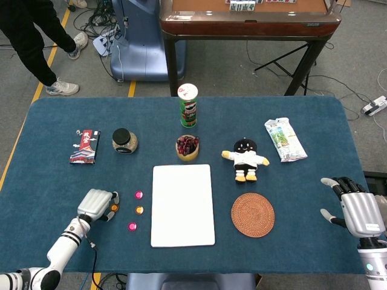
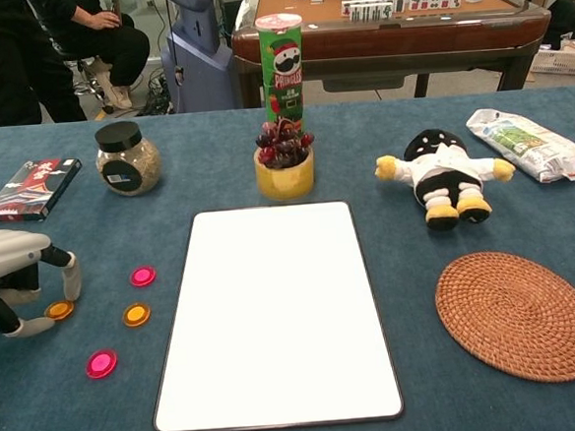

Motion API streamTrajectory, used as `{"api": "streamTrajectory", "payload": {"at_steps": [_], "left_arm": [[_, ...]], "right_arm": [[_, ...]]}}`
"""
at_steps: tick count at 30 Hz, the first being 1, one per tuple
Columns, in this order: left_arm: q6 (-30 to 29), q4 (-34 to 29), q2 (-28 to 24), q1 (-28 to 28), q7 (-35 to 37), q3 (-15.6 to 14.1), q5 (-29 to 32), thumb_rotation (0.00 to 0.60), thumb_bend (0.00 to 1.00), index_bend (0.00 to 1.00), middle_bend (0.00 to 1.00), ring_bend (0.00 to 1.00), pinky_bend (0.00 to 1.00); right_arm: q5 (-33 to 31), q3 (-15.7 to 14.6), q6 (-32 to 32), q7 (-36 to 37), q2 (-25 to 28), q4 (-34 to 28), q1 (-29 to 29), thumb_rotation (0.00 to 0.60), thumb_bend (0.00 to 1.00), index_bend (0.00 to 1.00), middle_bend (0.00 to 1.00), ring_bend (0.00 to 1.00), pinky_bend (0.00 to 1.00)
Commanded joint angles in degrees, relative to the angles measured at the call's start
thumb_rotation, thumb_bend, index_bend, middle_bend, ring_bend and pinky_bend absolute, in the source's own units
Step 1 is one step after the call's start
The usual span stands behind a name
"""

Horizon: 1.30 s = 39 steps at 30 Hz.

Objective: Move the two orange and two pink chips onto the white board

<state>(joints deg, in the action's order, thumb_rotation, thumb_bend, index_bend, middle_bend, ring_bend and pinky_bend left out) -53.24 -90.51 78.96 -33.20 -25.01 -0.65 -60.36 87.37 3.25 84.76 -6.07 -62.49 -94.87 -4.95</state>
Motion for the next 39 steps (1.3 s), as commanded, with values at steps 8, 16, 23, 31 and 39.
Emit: {"api": "streamTrajectory", "payload": {"at_steps": [8, 16, 23, 31, 39], "left_arm": [[-3.23, -7.51, -3.03, -0.63, -0.67, 1.68, -3.39, 0.600, 0.36, 0.56, 1.00, 1.00, 1.00], [-3.74, -15.23, -2.80, -3.94, -6.43, 3.59, -4.28, 0.600, 0.36, 0.55, 1.00, 1.00, 1.00], [-4.49, -18.72, -0.34, -5.53, -12.31, 2.42, -4.52, 0.600, 0.36, 0.55, 1.00, 1.00, 1.00], [-5.06, -20.14, 1.82, -6.00, -16.02, 0.10, -6.04, 0.600, 0.36, 0.55, 1.00, 1.00, 1.00], [-5.74, -17.67, 6.12, -7.33, -20.37, 0.28, -5.49, 0.600, 0.36, 0.54, 1.00, 1.00, 1.00]], "right_arm": [[0.06, 0.09, 0.37, 0.37, 0.21, -0.07, 0.14, 0.600, 0.02, 0.28, 0.31, 0.23, 0.37], [0.38, 0.15, 1.49, 0.86, 0.66, -0.33, 0.66, 0.600, 0.02, 0.28, 0.31, 0.23, 0.37], [0.70, 0.23, 3.21, 1.73, 1.69, -1.04, 1.59, 0.600, 0.02, 0.28, 0.31, 0.23, 0.37], [1.13, 0.31, 5.22, 2.00, 2.57, -2.00, 2.72, 0.600, 0.02, 0.28, 0.31, 0.23, 0.37], [0.97, 0.56, 5.56, 2.63, 2.85, -1.99, 3.02, 0.600, 0.02, 0.28, 0.31, 0.23, 0.37]]}}
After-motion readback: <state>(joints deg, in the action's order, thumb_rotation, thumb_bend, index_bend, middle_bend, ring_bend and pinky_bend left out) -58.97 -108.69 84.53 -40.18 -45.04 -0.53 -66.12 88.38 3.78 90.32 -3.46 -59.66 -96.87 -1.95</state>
